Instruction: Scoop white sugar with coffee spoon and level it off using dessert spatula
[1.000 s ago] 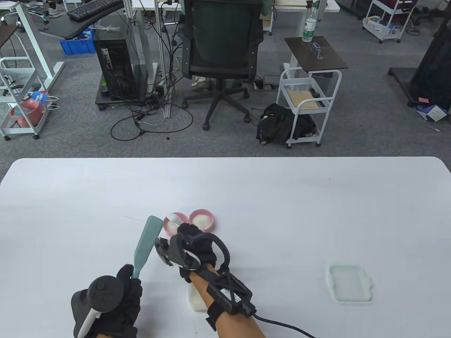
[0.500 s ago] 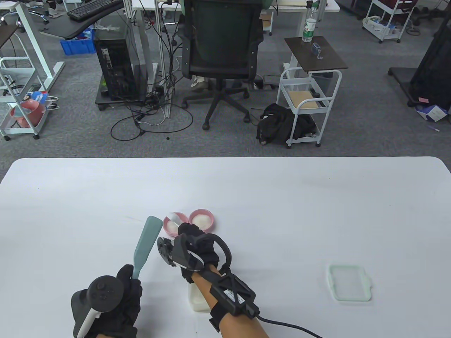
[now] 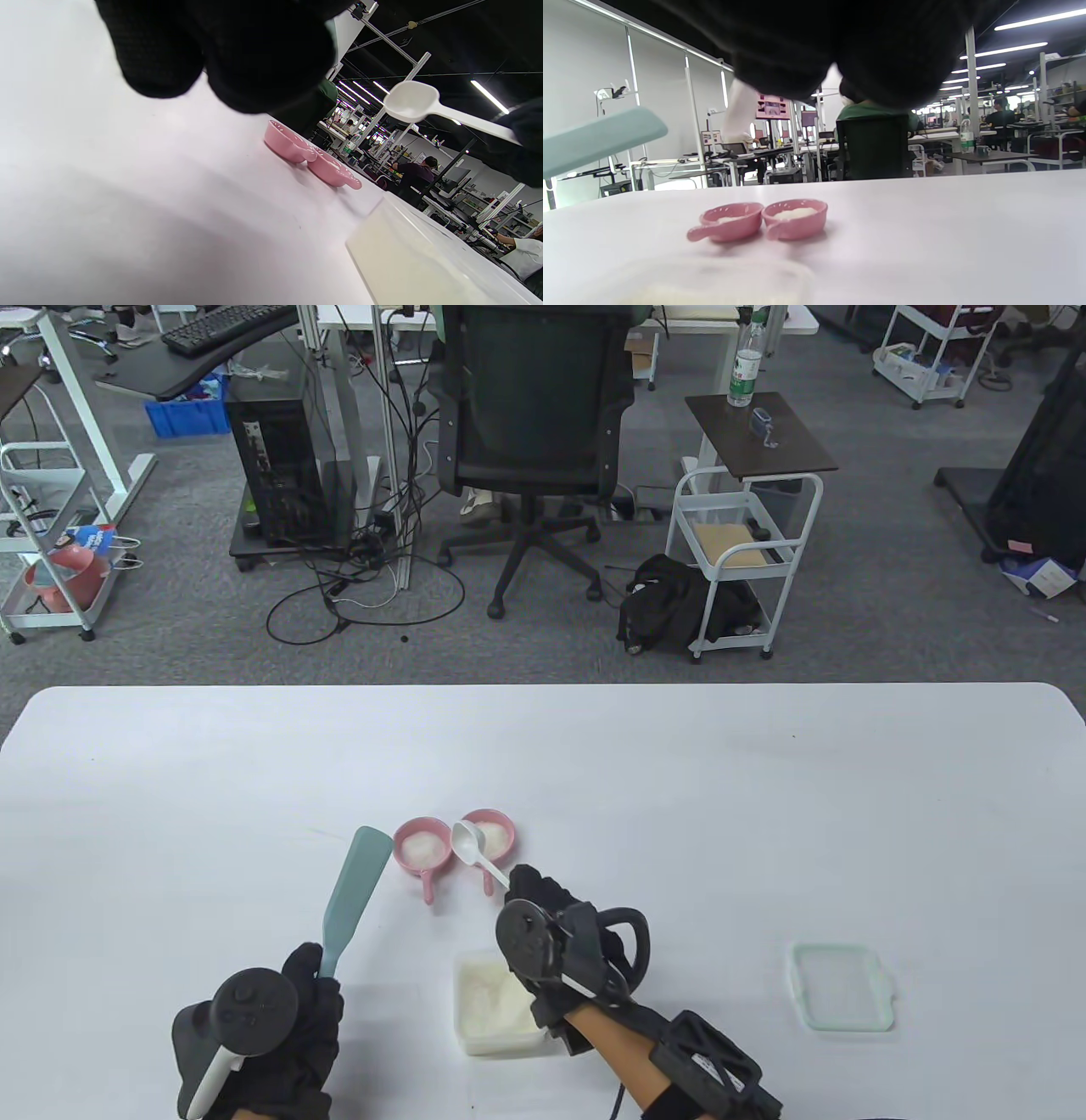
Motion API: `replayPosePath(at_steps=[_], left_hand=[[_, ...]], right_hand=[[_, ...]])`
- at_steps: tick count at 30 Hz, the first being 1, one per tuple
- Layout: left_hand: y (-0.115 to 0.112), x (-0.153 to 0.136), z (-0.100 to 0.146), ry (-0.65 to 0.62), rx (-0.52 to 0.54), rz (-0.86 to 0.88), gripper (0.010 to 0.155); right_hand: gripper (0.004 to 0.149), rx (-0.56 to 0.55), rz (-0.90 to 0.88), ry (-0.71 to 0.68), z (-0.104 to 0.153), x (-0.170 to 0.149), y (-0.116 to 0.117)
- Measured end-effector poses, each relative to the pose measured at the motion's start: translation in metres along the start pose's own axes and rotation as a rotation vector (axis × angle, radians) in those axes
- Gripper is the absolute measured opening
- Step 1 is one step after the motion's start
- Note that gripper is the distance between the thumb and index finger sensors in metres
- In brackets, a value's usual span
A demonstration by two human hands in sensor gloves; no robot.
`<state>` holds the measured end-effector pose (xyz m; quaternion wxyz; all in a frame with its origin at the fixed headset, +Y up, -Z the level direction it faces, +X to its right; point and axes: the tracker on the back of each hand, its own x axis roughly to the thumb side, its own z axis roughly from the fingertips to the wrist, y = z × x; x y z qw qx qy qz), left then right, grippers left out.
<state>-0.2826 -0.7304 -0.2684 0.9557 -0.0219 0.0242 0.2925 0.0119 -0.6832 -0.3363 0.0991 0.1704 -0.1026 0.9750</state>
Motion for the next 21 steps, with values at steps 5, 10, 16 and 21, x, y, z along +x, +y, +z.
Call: replayPosePath(at_steps=[5,10,16,21], left_hand=[[-0.002,0.001,0.001,-0.003,-0.010,0.005,0.063],[-0.005,0.003,0.001,-0.006,-0.021,0.001,0.063],[-0.005,0.002,0.001,0.005,-0.027,0.006,0.063],[-0.005,0.002,0.001,0.009,-0.026,0.009,0.063]], right_hand=[[0.041,-0.040,-0.028,-0.115,0.036,-0.021,0.007],[0.040,-0.026,-0.017,-0.181,0.060,-0.032,0.011],[0.040,-0.011,0.091,-0.259,0.079,-0.032,0.010],[0.040,-0.060,0.264,-0.339,0.089,-0.021,0.010]])
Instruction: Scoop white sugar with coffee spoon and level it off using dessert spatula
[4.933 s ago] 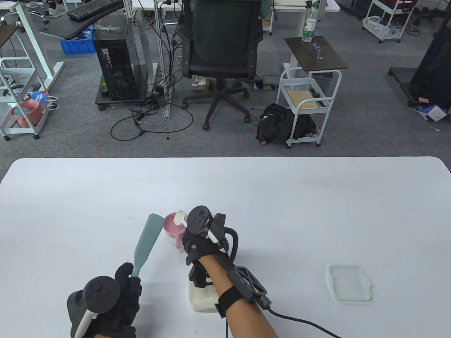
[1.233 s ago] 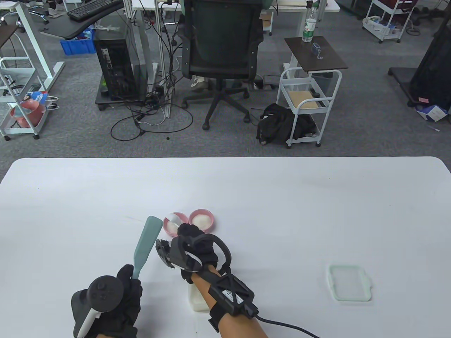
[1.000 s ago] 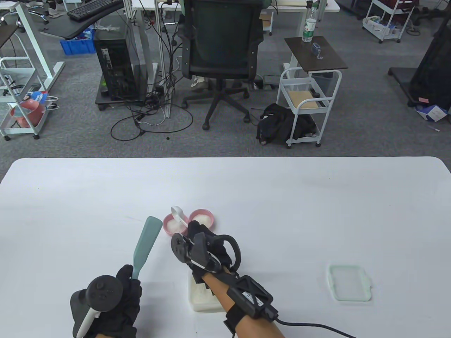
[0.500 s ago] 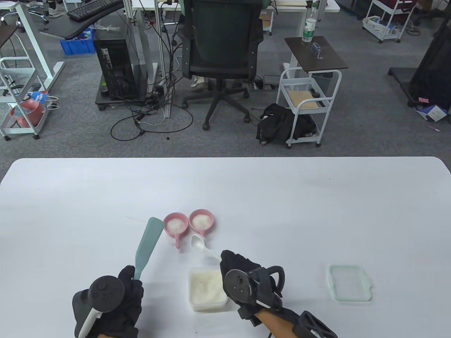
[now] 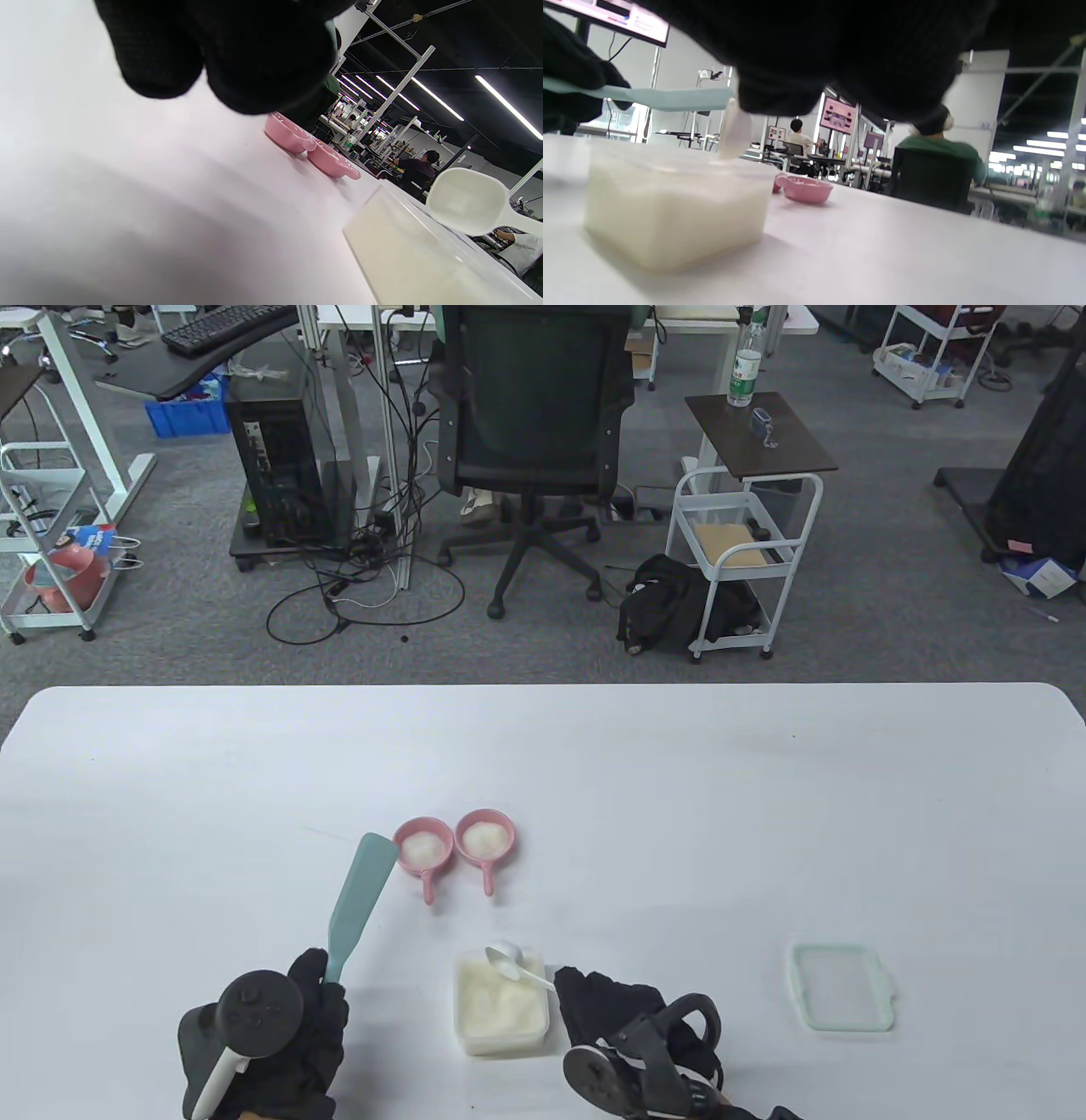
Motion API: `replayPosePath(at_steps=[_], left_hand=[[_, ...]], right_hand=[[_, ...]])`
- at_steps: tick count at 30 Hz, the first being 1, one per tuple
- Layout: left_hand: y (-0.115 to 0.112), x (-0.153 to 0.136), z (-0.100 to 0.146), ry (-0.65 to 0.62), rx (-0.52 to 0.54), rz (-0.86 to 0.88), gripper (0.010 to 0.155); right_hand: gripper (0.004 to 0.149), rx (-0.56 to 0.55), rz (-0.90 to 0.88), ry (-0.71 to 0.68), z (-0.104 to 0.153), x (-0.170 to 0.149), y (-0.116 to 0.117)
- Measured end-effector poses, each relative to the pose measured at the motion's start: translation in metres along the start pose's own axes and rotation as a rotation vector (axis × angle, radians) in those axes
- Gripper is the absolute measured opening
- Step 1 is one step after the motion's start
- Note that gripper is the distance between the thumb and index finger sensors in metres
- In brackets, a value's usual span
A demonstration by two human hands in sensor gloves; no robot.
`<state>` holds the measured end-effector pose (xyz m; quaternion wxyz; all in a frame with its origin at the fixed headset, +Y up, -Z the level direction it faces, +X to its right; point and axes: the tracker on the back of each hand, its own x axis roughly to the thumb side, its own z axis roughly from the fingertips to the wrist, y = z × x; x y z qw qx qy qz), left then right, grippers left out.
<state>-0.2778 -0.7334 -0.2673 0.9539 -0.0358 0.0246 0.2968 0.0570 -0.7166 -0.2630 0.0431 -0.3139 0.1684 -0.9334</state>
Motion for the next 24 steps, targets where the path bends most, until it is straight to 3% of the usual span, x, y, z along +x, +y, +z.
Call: replayPosePath(at_steps=[11,20,24], left_hand=[[0.001,-0.001,0.000,0.004,0.001,0.008,0.063],[0.001,-0.001,0.000,0.001,0.002,0.013,0.063],[0.001,-0.002,0.001,0.002,0.003,0.014,0.063]], right_hand=[[0.039,-0.025,0.277,-0.077,0.003,0.014,0.002],[0.039,0.014,0.393,-0.132,0.004,0.023,0.002],[0.039,0.048,0.355,-0.157,0.004,0.028,0.001]])
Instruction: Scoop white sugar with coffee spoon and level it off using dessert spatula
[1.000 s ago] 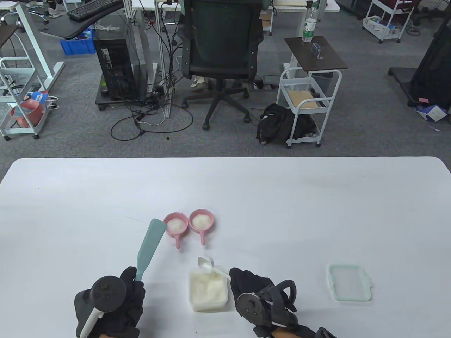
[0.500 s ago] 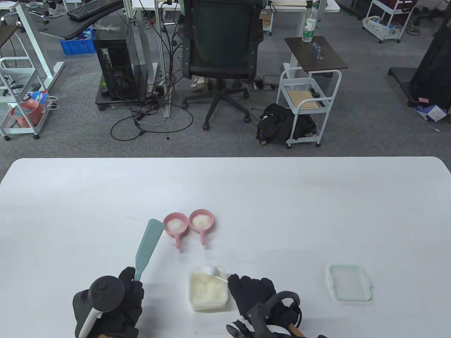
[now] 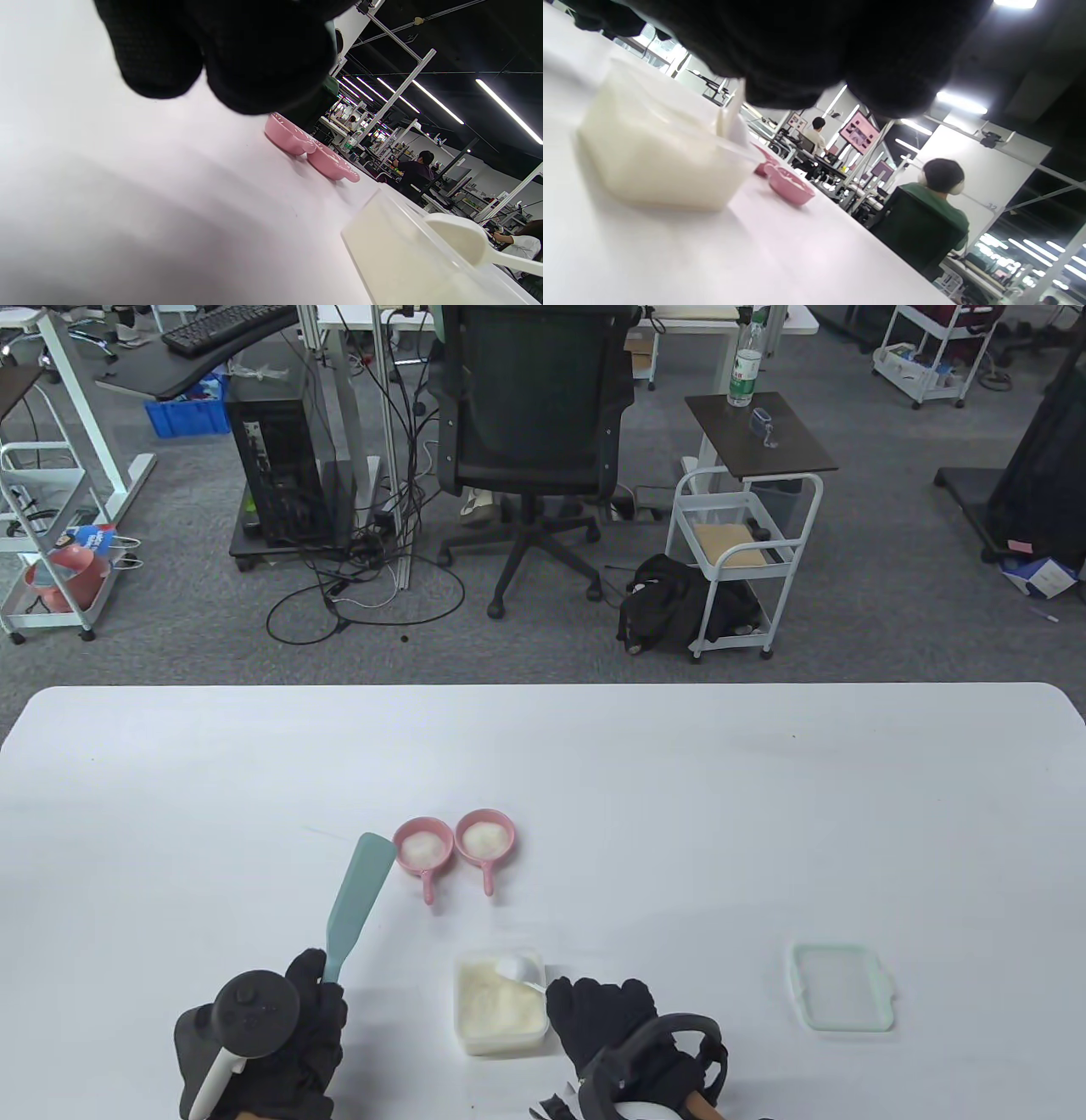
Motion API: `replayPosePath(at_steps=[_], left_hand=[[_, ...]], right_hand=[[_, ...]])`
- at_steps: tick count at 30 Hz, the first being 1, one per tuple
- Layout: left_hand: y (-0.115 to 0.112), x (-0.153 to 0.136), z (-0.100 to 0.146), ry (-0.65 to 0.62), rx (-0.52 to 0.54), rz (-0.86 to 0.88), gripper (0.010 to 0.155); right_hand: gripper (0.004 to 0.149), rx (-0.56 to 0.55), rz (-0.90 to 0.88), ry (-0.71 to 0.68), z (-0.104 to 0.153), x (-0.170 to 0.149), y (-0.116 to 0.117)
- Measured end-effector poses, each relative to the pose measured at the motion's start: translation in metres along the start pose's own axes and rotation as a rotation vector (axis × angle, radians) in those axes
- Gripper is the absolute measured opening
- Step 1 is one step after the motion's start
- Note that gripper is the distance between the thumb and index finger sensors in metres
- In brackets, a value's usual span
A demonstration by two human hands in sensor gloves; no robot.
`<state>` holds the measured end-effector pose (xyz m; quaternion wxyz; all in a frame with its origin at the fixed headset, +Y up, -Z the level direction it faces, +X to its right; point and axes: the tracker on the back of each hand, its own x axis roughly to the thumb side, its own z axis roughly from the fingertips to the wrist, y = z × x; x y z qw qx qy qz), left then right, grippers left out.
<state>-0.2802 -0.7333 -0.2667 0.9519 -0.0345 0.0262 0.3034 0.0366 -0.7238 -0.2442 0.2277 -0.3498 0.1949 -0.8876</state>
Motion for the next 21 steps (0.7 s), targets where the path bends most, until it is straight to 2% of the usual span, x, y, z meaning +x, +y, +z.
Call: replayPosePath(at_steps=[5,11,14,17,21], left_hand=[[0.000,0.000,0.000,0.002,0.000,0.000,0.063],[0.000,0.000,0.000,0.003,-0.002,-0.003,0.063],[0.000,0.000,0.000,0.001,-0.004,-0.007,0.063],[-0.001,0.000,0.000,-0.002,-0.006,-0.012,0.063],[-0.002,0.001,0.000,-0.007,-0.006,-0.019,0.063]], right_hand=[[0.040,0.037,-0.188,0.046,-0.001,-0.003,0.001],[0.041,0.154,-0.637,0.279,-0.002,-0.026,0.019],[0.042,0.211,-0.823,0.348,-0.001,-0.035,0.029],[0.042,0.239,-0.873,0.347,0.000,-0.036,0.032],[0.042,0.200,-0.834,0.316,-0.001,-0.030,0.028]])
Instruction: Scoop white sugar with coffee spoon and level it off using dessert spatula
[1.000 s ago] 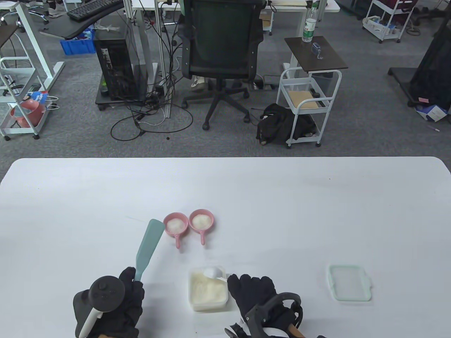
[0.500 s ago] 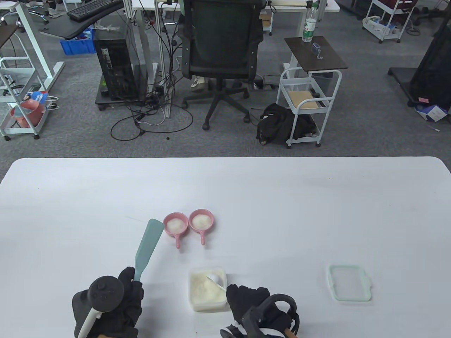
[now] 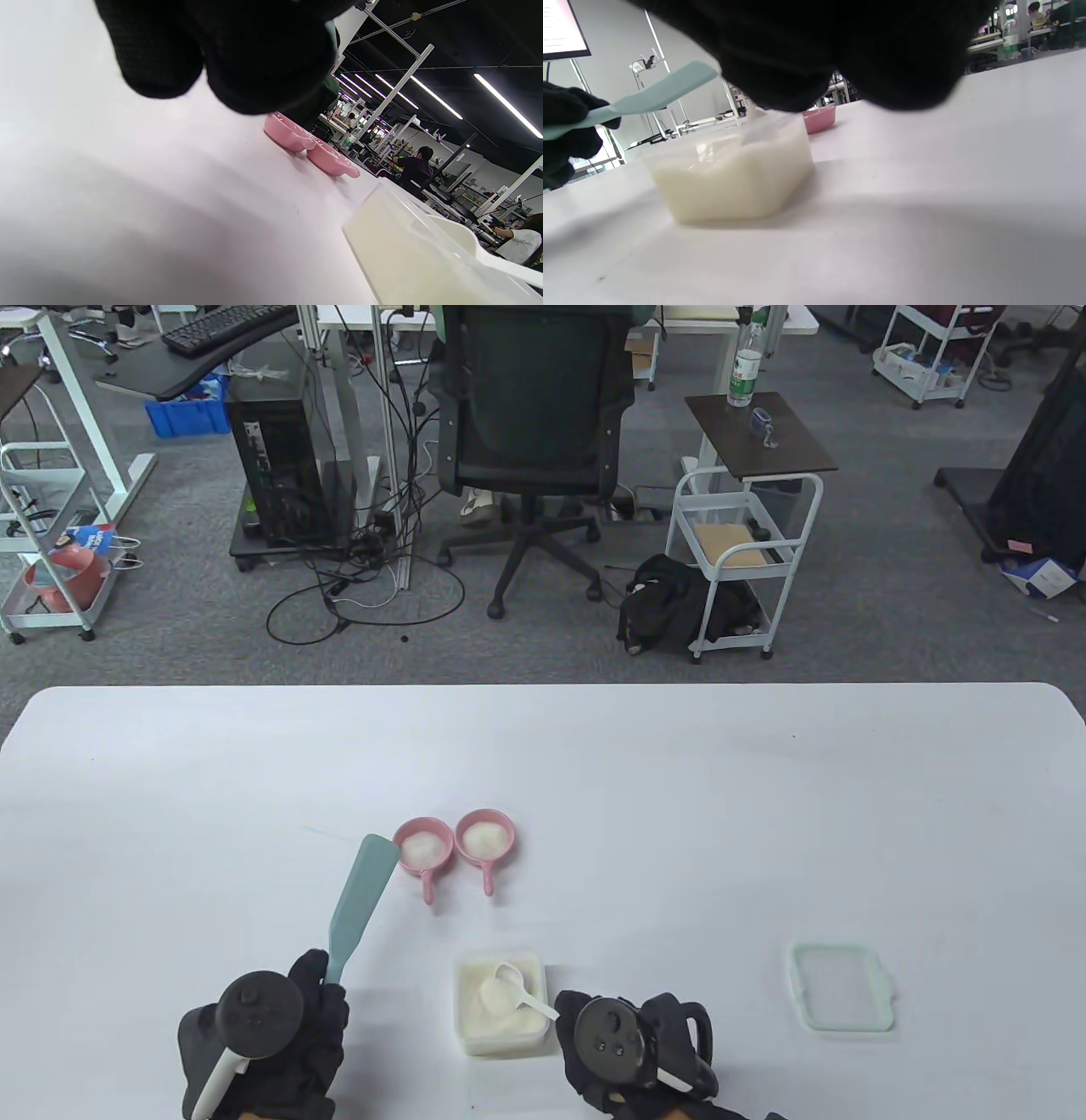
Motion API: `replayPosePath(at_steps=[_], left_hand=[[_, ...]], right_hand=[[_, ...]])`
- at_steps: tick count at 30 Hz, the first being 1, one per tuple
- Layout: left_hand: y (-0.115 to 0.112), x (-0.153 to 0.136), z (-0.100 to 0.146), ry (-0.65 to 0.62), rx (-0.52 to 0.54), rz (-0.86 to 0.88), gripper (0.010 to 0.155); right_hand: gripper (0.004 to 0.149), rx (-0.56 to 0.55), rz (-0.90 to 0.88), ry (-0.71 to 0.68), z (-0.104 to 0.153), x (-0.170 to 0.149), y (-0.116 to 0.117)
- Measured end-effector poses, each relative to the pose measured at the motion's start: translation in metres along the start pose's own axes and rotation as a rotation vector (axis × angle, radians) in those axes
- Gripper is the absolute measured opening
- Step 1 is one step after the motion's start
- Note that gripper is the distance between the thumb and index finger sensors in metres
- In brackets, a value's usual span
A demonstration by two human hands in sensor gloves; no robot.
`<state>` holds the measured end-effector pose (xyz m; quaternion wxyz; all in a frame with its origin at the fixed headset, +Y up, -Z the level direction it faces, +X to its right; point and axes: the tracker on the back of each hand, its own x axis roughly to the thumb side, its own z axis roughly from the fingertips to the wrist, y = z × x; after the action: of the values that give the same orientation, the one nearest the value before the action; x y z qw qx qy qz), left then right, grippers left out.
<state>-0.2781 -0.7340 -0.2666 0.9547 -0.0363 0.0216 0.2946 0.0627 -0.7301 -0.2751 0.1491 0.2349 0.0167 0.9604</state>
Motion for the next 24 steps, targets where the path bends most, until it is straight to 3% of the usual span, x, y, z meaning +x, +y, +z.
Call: replayPosePath(at_steps=[4,16,24], left_hand=[[0.000,-0.001,0.000,0.002,0.003,0.001,0.063],[-0.003,0.009,0.004,-0.062,0.000,-0.056,0.062],[-0.010,0.025,0.012,-0.196,-0.041,-0.155,0.060]], right_hand=[[0.042,0.021,-0.069,0.015,-0.002,0.000,0.002],[0.042,0.187,-0.669,0.263,-0.010,-0.046,0.018],[0.042,0.138,-0.696,0.260,-0.009,-0.052,0.013]])
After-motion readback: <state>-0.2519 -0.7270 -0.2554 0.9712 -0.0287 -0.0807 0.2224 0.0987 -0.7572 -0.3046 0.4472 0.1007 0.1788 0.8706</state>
